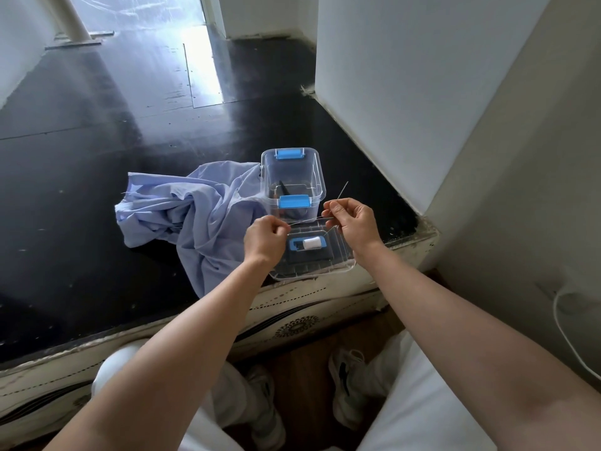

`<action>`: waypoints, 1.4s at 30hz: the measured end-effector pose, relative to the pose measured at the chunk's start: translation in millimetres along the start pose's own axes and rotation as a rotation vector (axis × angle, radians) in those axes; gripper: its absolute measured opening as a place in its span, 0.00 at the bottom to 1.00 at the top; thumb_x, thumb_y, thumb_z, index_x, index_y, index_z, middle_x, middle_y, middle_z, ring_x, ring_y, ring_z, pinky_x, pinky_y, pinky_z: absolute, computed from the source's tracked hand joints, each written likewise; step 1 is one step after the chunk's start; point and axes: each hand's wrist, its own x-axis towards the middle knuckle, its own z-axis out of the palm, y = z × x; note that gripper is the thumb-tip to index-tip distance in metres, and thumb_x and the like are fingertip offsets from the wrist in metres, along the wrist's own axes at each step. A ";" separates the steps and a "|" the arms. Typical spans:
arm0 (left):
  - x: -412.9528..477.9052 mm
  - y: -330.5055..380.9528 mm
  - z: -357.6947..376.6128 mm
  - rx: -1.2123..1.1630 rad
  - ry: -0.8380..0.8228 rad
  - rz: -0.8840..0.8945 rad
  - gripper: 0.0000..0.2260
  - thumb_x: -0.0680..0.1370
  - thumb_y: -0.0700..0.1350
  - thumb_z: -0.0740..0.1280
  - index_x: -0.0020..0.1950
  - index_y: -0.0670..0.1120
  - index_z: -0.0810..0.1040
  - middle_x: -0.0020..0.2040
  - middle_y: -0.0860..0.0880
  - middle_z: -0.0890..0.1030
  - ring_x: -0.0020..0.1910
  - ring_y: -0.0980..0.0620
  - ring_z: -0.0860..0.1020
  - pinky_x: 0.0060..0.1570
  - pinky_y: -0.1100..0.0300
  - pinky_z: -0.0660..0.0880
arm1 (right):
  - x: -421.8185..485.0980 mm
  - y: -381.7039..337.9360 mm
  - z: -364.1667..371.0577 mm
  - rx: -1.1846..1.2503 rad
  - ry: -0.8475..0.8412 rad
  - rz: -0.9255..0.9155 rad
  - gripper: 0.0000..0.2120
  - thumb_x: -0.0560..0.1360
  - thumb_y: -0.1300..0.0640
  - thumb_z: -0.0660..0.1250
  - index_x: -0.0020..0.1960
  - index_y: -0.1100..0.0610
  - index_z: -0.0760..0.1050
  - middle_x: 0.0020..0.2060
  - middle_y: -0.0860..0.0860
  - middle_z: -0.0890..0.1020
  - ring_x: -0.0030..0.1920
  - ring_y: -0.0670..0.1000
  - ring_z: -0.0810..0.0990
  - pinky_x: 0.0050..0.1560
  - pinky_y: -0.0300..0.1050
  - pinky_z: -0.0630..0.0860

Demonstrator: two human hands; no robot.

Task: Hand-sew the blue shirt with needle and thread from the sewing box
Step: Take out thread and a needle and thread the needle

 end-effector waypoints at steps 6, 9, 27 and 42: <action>3.9 -24.8 -16.3 0.173 0.089 -0.175 0.10 0.78 0.42 0.63 0.51 0.45 0.84 0.50 0.45 0.84 0.52 0.44 0.79 0.51 0.56 0.72 | 3.7 -2.1 -0.7 0.016 0.051 0.029 0.09 0.81 0.58 0.62 0.56 0.61 0.78 0.44 0.53 0.84 0.39 0.45 0.82 0.37 0.30 0.76; 8.1 -34.2 -18.8 0.261 0.039 -0.242 0.09 0.78 0.44 0.64 0.51 0.47 0.83 0.51 0.45 0.83 0.55 0.43 0.78 0.48 0.57 0.70 | 3.0 -4.3 3.4 0.045 0.036 0.034 0.09 0.81 0.59 0.62 0.55 0.62 0.78 0.42 0.51 0.83 0.39 0.45 0.82 0.38 0.31 0.77; -13.8 23.7 11.4 -0.172 -0.379 -0.004 0.11 0.83 0.44 0.61 0.50 0.41 0.81 0.35 0.50 0.77 0.28 0.57 0.70 0.26 0.69 0.66 | -8.0 -3.8 -4.1 -0.059 -0.071 0.007 0.09 0.80 0.61 0.63 0.56 0.64 0.78 0.42 0.52 0.83 0.39 0.44 0.82 0.37 0.30 0.76; 13.2 -32.4 -12.4 -0.331 -0.044 -0.397 0.15 0.82 0.42 0.55 0.45 0.43 0.80 0.32 0.45 0.73 0.28 0.49 0.68 0.27 0.59 0.65 | 8.5 -3.7 -4.5 0.101 0.140 0.077 0.10 0.82 0.58 0.62 0.56 0.61 0.78 0.44 0.54 0.84 0.39 0.46 0.83 0.37 0.33 0.77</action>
